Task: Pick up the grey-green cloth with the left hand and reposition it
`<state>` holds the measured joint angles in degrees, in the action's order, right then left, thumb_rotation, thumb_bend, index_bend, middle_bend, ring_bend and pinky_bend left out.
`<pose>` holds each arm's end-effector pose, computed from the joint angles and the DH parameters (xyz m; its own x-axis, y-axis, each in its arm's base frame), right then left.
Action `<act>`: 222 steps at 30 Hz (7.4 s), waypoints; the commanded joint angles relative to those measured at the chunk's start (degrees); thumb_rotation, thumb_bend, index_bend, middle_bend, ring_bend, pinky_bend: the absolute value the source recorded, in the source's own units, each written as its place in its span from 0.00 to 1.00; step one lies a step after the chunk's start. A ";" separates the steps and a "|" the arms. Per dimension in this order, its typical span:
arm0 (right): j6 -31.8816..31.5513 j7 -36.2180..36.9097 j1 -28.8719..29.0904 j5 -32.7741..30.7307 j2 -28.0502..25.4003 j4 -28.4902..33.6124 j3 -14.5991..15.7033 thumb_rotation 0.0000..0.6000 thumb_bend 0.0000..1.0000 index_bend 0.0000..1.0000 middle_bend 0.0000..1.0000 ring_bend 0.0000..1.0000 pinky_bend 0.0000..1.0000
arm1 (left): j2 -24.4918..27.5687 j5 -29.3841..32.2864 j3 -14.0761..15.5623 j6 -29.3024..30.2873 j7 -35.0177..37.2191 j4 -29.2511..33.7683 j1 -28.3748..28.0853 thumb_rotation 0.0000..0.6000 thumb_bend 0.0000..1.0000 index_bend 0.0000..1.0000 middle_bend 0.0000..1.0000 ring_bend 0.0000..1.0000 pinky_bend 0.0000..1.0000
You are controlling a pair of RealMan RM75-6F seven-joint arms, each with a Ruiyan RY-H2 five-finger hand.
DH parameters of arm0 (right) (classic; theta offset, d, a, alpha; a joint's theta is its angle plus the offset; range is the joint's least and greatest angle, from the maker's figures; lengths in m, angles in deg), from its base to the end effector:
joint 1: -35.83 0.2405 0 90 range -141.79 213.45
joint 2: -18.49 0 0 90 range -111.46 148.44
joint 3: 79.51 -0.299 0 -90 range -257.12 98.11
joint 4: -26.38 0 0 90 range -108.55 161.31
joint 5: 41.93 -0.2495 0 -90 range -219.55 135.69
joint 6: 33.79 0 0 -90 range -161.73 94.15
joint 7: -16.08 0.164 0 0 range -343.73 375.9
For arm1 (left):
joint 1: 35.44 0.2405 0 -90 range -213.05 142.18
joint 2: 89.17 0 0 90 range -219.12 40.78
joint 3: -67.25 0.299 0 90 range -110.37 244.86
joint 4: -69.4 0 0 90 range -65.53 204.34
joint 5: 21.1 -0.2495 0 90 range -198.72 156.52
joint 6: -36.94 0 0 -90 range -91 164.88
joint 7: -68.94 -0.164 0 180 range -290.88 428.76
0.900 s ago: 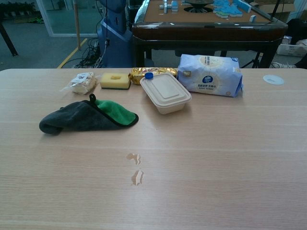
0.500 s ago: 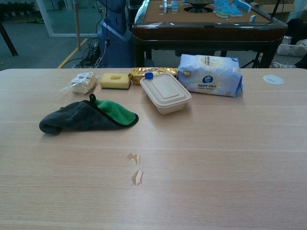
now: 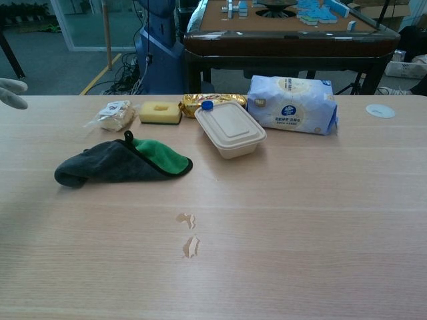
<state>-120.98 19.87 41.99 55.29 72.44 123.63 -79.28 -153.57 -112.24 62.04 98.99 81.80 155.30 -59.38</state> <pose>-0.3288 -0.1979 0.1803 0.4320 -0.0145 0.9018 -0.8817 -0.2173 0.4188 -0.3157 0.3303 0.0978 0.3898 0.2427 0.8883 0.8970 -0.3183 -0.3067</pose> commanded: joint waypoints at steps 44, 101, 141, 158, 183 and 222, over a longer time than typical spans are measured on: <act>3.03 -0.78 0.25 -3.07 -0.71 0.70 -0.29 1.00 0.23 0.40 0.29 0.23 0.32 | -25.10 11.49 0.10 -32.99 -7.29 -31.17 -28.30 1.00 0.14 0.15 0.00 0.00 0.01; 1.53 -0.80 -0.79 -2.82 -1.36 1.15 -0.43 1.00 0.23 0.40 0.29 0.23 0.32 | -23.89 -0.40 5.67 -7.31 11.67 -23.90 -21.98 1.00 0.29 0.69 0.72 0.74 1.00; 2.46 -1.70 -0.38 -2.54 -0.93 1.77 -0.43 1.00 0.23 0.40 0.29 0.23 0.32 | -17.46 -8.45 14.46 -13.94 0.04 -7.83 -25.53 1.00 0.29 0.68 0.72 0.72 1.00; 2.31 -1.99 -0.60 -2.87 -1.07 1.94 -0.46 1.00 0.23 0.40 0.29 0.23 0.32 | -26.94 -6.63 11.02 -14.34 0.15 -15.48 -27.45 1.00 0.29 0.68 0.72 0.72 1.00; 2.07 -1.62 -0.79 -3.03 -1.19 1.62 -0.56 1.00 0.23 0.40 0.29 0.23 0.32 | -37.81 2.96 3.85 -12.14 -5.52 -33.33 -25.46 1.00 0.29 0.67 0.72 0.71 1.00; 1.35 -1.53 -1.21 -2.80 -1.29 1.70 -0.58 1.00 0.23 0.40 0.29 0.23 0.32 | -36.35 -2.03 9.25 -13.97 -1.20 -25.64 -27.46 1.00 0.29 0.67 0.72 0.71 0.99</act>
<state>-119.63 18.34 40.78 52.49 71.15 125.33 -79.86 -189.09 -115.35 72.15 84.96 81.33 131.06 -87.31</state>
